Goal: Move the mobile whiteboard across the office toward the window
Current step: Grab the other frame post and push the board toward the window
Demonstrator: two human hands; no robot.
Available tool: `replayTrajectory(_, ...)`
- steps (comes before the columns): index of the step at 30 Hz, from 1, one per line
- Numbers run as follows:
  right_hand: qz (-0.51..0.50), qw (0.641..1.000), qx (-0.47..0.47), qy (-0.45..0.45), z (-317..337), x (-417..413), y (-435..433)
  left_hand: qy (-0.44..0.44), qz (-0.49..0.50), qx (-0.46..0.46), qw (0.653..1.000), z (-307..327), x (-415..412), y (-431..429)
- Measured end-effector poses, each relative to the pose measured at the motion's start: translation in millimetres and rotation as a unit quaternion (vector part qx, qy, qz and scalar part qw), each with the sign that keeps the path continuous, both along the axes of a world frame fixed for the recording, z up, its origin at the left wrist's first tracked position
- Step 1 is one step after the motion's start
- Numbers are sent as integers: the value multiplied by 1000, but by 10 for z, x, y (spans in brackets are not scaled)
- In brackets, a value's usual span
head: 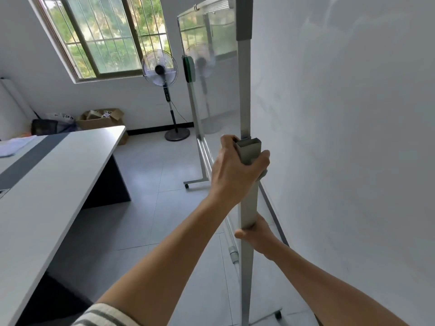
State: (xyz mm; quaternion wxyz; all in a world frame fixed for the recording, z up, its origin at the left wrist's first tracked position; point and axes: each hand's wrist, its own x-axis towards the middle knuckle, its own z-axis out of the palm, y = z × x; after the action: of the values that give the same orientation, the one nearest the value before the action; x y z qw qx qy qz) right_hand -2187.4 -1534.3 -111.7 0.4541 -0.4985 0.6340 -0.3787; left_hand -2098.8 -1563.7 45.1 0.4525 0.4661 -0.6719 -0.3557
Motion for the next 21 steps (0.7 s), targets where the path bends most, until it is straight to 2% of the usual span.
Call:
replayTrajectory(6,23,1000,-1,-8,-86,-206,-1221,27,40,-2,999,-64,-218,-1179)
replayTrajectory(21,130,991,-16,26,-64,-632,-4287,22,122,9,992,-50,-590,-4059)
